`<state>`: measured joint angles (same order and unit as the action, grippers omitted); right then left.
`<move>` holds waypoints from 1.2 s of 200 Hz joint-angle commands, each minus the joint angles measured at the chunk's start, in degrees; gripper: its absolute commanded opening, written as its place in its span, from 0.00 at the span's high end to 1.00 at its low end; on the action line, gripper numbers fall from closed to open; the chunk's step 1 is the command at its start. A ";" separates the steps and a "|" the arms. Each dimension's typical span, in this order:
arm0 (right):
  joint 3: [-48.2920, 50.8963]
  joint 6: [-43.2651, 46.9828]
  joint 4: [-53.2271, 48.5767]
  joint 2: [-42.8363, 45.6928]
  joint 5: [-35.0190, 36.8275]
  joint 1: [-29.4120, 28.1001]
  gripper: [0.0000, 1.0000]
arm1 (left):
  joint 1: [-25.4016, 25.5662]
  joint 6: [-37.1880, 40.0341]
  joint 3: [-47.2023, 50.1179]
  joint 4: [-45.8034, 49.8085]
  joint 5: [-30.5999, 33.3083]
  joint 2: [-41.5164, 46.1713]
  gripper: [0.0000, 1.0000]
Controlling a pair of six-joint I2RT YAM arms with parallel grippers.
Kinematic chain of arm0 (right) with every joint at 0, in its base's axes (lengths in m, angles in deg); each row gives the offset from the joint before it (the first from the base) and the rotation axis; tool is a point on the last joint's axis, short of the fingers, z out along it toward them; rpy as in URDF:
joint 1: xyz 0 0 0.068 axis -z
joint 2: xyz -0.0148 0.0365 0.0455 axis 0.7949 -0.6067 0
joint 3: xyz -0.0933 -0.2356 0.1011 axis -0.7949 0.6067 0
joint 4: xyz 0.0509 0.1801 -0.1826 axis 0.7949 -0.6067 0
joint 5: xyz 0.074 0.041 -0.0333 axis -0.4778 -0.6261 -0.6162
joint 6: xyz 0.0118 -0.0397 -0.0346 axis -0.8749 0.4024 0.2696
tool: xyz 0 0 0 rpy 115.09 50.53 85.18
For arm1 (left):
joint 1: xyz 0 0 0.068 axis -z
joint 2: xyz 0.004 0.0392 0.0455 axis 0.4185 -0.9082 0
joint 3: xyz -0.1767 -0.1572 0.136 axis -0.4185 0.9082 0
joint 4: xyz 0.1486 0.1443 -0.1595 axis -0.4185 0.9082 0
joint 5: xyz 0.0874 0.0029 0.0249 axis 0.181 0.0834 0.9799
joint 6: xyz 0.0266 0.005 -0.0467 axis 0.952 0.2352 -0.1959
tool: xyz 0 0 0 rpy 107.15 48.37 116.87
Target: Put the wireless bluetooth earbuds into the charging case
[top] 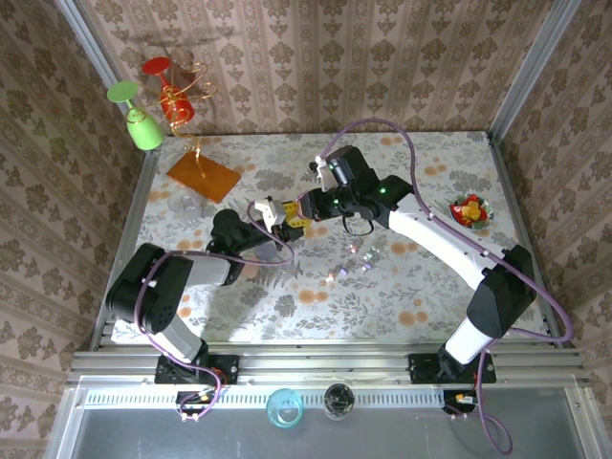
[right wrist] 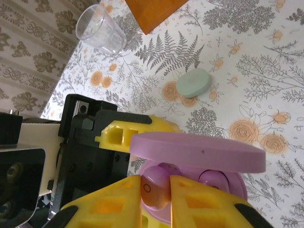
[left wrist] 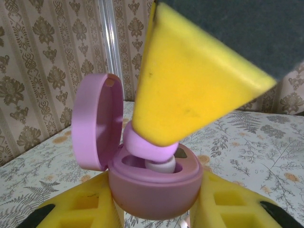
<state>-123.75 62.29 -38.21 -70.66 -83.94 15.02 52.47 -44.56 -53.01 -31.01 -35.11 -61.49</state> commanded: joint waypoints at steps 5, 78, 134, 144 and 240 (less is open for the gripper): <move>0.99 -3.36 1.26 0.54 -1.61 0.10 0.75 | 0.31 0.82 -0.96 -1.99 -0.03 1.89 0.74; 1.52 -1.94 2.01 2.91 -1.86 0.71 0.66 | 0.27 1.01 -0.61 -1.94 0.08 2.20 0.74; 4.17 1.18 4.35 7.52 -4.34 0.80 0.64 | -0.26 1.20 -0.61 -2.00 -0.03 1.96 0.74; 4.96 1.85 5.00 9.17 -3.72 0.88 0.64 | -0.38 1.53 -0.40 -1.98 -0.13 2.08 0.74; -6.27 4.33 -0.34 -0.31 -2.08 3.65 0.70 | -0.48 3.56 1.67 -1.89 -2.40 3.89 0.73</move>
<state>-126.62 64.80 -34.95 -66.53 -86.04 18.17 52.40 -42.20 -52.07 -31.01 -37.08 -59.64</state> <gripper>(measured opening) 0.301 0.334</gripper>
